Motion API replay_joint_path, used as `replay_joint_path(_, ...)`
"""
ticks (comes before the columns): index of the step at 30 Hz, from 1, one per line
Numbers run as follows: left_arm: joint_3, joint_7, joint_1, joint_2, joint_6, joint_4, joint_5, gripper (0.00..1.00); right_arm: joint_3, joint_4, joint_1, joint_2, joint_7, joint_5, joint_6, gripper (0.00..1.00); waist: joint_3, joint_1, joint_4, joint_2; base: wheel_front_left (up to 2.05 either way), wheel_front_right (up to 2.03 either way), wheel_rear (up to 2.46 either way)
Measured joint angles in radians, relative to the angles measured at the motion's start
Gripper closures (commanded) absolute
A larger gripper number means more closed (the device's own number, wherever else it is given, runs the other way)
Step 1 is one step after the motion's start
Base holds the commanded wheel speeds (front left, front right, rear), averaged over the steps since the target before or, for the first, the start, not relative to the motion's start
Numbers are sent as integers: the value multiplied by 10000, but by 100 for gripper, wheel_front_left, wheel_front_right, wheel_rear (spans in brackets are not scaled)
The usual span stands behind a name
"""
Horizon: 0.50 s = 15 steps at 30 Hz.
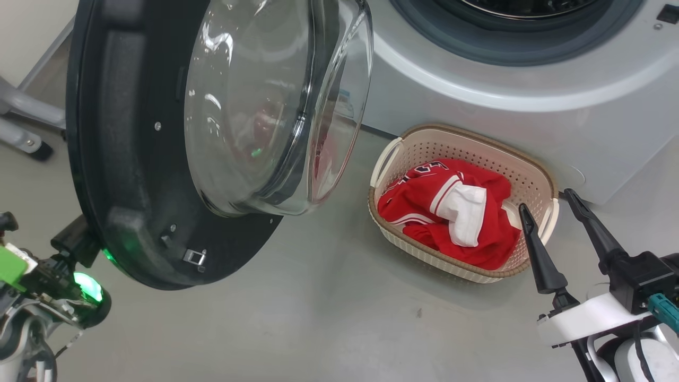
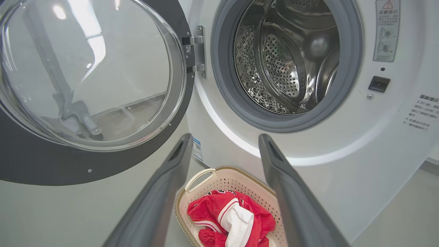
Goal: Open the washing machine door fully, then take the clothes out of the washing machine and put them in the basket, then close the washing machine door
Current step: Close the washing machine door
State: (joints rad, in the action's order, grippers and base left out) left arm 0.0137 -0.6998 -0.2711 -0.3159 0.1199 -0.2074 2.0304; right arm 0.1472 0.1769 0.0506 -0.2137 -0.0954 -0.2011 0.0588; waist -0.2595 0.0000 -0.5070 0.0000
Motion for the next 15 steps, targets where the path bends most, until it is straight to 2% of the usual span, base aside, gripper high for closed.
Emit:
replay_joint_path(4, 71, -201, 201, 244, 0, 725, 0, 100, 63, -2, -10, 136, -84, -12, -6, 0, -31, 0, 209, -1, 0, 0, 0)
replay_joint_path(15, 96, -644, 668, 472, 2, 1902, -77, 100, 159, -128, -263, 384, -362, -102, -90, 0, -207, 0, 948, 0, 0, 0, 0)
